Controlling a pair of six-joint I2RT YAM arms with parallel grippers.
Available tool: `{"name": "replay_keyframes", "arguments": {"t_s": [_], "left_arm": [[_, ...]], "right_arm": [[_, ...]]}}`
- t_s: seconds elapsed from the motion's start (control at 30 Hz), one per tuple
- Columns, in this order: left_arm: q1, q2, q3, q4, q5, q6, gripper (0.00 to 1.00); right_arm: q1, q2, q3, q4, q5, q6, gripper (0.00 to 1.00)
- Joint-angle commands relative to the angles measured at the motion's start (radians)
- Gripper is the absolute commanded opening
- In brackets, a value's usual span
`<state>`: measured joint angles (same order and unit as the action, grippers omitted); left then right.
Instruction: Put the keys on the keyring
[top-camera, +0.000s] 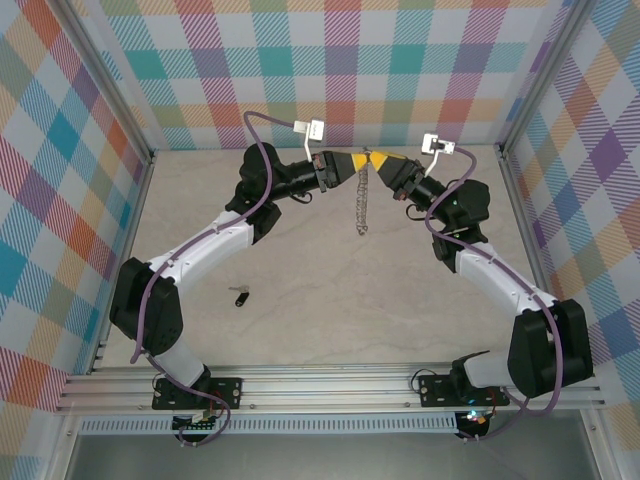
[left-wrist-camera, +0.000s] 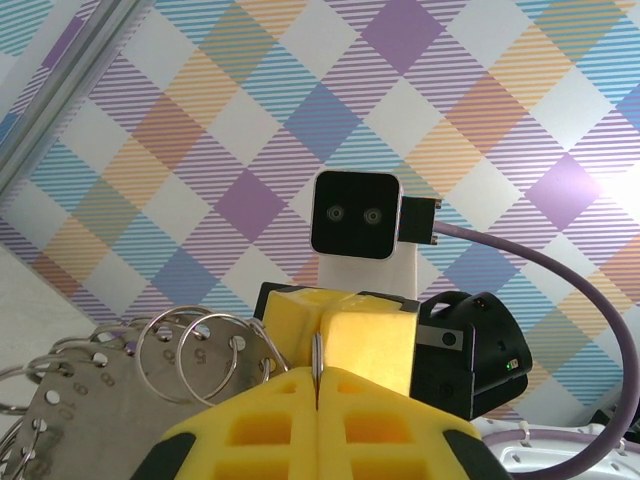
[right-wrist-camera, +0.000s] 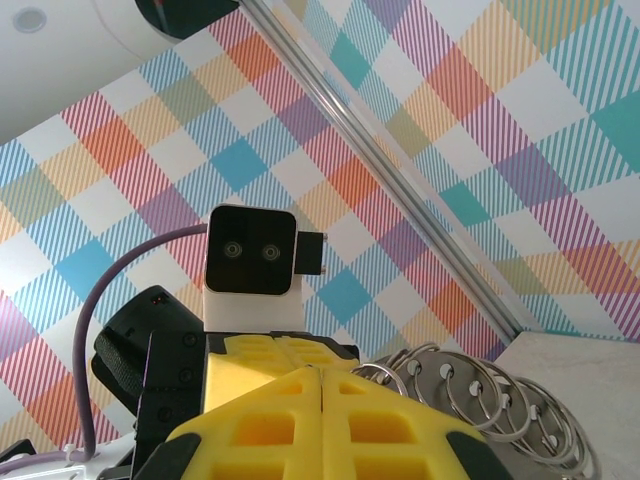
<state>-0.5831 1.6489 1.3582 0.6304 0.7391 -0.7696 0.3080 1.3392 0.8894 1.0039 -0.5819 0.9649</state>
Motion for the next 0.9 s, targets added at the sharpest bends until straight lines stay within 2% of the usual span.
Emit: {"name": "replay_keyframes", "arguments": {"t_s": [0.0, 0.23, 0.3, 0.4, 0.5, 0.53, 0.57, 0.63, 0.7, 0.77, 0.87], "left_arm": [[-0.012, 0.005, 0.049, 0.042, 0.0, 0.01, 0.1], [-0.012, 0.01, 0.053, 0.041, -0.001, 0.015, 0.11], [-0.012, 0.011, 0.054, 0.039, 0.0, 0.019, 0.09], [-0.012, 0.014, 0.06, 0.029, 0.006, 0.034, 0.0], [-0.013, 0.004, 0.067, -0.024, 0.016, 0.087, 0.0], [-0.013, -0.003, 0.066, -0.048, 0.018, 0.119, 0.0], [-0.014, -0.012, 0.067, -0.073, 0.02, 0.147, 0.0], [-0.011, -0.039, 0.06, -0.145, 0.005, 0.243, 0.0], [-0.013, -0.068, 0.05, -0.205, -0.021, 0.337, 0.0], [-0.013, -0.09, 0.049, -0.275, -0.048, 0.431, 0.0], [-0.013, -0.125, -0.008, -0.25, -0.07, 0.548, 0.0]], "right_arm": [[0.007, 0.008, -0.006, 0.034, -0.009, 0.003, 0.0], [0.007, 0.013, -0.001, 0.025, -0.012, 0.0, 0.0], [0.007, 0.014, -0.001, 0.022, -0.013, -0.001, 0.0], [0.008, 0.012, 0.0, 0.016, -0.015, -0.001, 0.0], [0.006, 0.001, 0.011, -0.027, -0.011, -0.014, 0.0], [0.006, -0.008, 0.013, -0.055, -0.003, -0.022, 0.07], [0.004, -0.02, 0.015, -0.082, 0.002, -0.032, 0.18], [-0.008, -0.058, 0.019, -0.169, 0.026, -0.058, 0.46], [-0.028, -0.109, 0.013, -0.267, 0.06, -0.085, 0.6], [-0.051, -0.165, 0.004, -0.361, 0.089, -0.106, 0.65], [-0.074, -0.248, -0.018, -0.496, 0.118, -0.145, 0.67]]}}
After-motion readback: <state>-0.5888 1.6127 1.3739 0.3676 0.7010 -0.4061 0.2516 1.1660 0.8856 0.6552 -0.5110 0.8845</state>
